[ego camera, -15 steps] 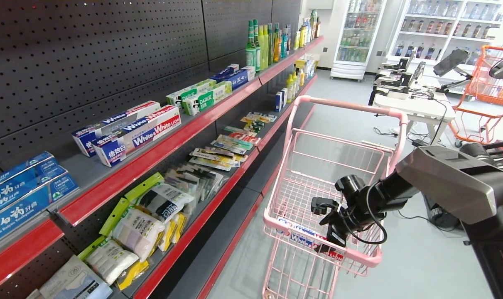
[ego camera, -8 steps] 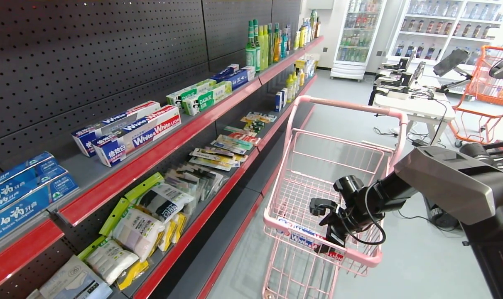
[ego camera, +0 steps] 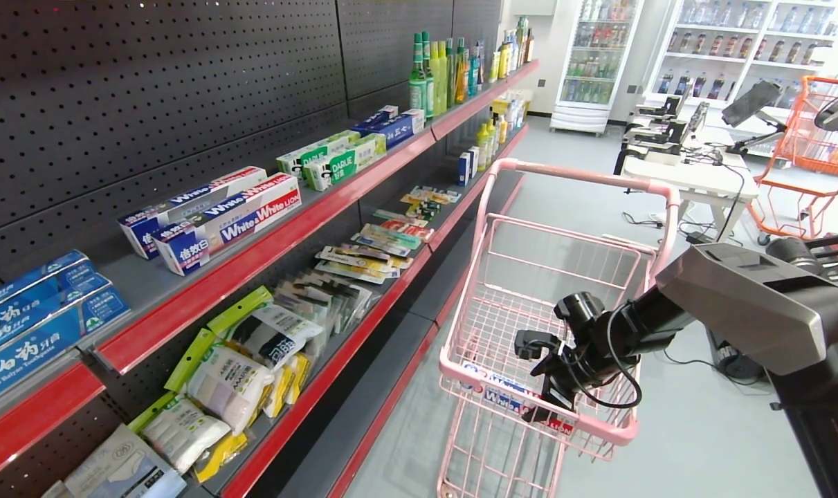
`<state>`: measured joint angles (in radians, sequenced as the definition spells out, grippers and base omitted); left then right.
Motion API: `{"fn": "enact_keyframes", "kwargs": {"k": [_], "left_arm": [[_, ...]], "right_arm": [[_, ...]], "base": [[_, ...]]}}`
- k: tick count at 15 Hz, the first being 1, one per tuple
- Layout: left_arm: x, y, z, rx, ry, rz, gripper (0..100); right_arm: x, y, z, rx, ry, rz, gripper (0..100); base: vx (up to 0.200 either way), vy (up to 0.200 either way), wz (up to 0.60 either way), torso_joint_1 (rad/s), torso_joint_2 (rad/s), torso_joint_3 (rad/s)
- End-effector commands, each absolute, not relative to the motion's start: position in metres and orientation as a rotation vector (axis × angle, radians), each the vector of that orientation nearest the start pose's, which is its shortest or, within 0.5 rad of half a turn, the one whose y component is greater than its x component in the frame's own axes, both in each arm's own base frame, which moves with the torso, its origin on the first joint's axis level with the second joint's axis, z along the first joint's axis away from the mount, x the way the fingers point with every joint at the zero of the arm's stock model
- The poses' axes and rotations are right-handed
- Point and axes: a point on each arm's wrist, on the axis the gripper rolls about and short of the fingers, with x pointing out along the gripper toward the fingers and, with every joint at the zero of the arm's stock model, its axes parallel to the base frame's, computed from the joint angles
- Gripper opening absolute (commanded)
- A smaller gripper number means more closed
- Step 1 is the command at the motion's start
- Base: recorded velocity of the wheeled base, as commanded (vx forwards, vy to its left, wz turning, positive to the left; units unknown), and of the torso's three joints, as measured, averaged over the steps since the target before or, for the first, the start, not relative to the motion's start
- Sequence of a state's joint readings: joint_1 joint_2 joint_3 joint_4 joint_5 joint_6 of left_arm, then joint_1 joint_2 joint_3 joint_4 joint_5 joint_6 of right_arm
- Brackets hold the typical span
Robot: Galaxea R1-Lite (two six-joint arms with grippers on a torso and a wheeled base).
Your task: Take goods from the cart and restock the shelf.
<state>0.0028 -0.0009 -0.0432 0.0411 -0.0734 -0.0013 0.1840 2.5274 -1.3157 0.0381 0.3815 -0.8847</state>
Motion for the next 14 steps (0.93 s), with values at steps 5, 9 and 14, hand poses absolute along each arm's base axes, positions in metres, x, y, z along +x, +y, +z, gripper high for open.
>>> {"fn": "enact_keyframes", "kwargs": {"k": [5,9,14], "left_arm": [[-0.0264,-0.0017,0.0835,-0.001,-0.003,-0.071,100],[-0.0264,-0.0017,0.0835,-0.001,-0.003,-0.071,100],[-0.0263,-0.0017,0.0831,-0.001,-0.001,-0.071,100]], "right_arm": [[0.4012,0.0826,-0.0592,-0.616,0.945,0.996,100],[0.4025,0.0816,-0.0585,-0.606,0.944,0.987,100],[0.4024,0.0802,-0.0588,-0.599,0.950,0.979,0]], "base": [[0.000,0.000,0.00,-0.046,0.12,0.064],[0.000,0.000,0.00,0.000,0.00,0.000],[0.000,0.000,0.00,0.000,0.00,0.000]]}}
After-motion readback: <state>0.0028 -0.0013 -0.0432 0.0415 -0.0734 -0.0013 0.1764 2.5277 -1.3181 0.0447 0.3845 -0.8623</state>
